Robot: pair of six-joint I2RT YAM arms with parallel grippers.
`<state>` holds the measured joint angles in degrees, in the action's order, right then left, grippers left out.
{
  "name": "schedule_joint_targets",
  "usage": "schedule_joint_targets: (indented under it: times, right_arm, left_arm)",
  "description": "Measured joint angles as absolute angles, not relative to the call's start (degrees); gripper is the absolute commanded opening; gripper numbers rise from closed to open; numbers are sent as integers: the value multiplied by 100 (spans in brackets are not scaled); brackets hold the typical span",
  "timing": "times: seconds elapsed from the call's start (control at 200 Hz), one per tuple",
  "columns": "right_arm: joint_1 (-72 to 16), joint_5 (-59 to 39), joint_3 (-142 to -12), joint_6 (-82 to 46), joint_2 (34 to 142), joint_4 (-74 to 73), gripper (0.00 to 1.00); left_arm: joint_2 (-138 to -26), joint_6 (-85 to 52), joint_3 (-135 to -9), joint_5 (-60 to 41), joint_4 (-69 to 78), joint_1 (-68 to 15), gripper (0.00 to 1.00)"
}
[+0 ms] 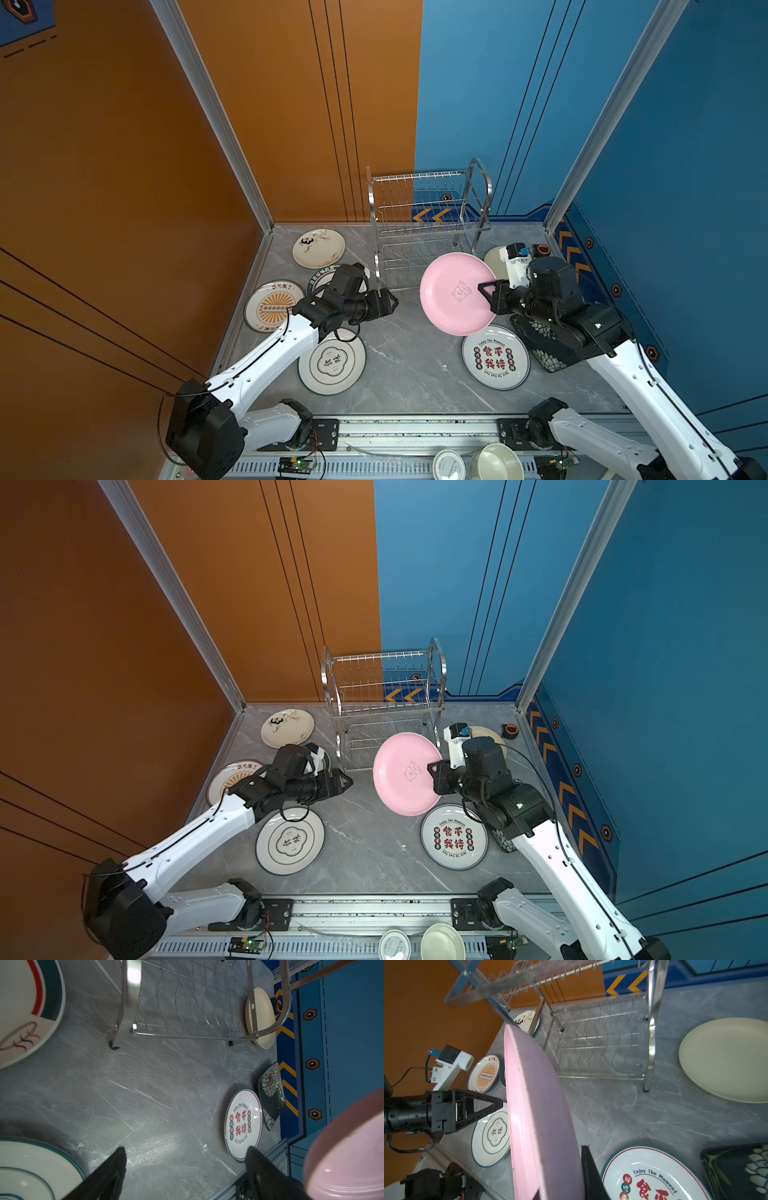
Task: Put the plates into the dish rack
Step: 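Lift the pink plate with the right gripper up over the dish rack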
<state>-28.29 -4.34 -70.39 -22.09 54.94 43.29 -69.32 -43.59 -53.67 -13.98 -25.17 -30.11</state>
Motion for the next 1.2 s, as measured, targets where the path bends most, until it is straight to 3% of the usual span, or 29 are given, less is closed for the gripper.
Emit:
schedule_joint_targets:
  times: [0.23, 0.37, 0.686, 0.921, 1.201]
  right_arm:
    - [-3404, 1490, -9041, -2051, 6276, 5006, 0]
    - [-3723, 2628, -10195, -1852, 7032, 5203, 0]
    - [-4274, 4884, -12405, -646, 8785, 4812, 0]
    - [-4134, 5516, -13192, 355, 9832, 3986, 0]
    - [-3470, 5452, -13200, 840, 10584, 3522, 0]
  left_arm:
    - [-6938, -4130, -5306, -1577, -2637, -2801, 100]
    - [-6934, -3962, -5229, -1723, -2705, -2613, 98]
    - [-6919, -3684, -5159, -1876, -2751, -2506, 98]
    - [-6785, -3653, -4877, -2137, -2519, -2436, 98]
    - [-6740, -3752, -4716, -2281, -2154, -2421, 98]
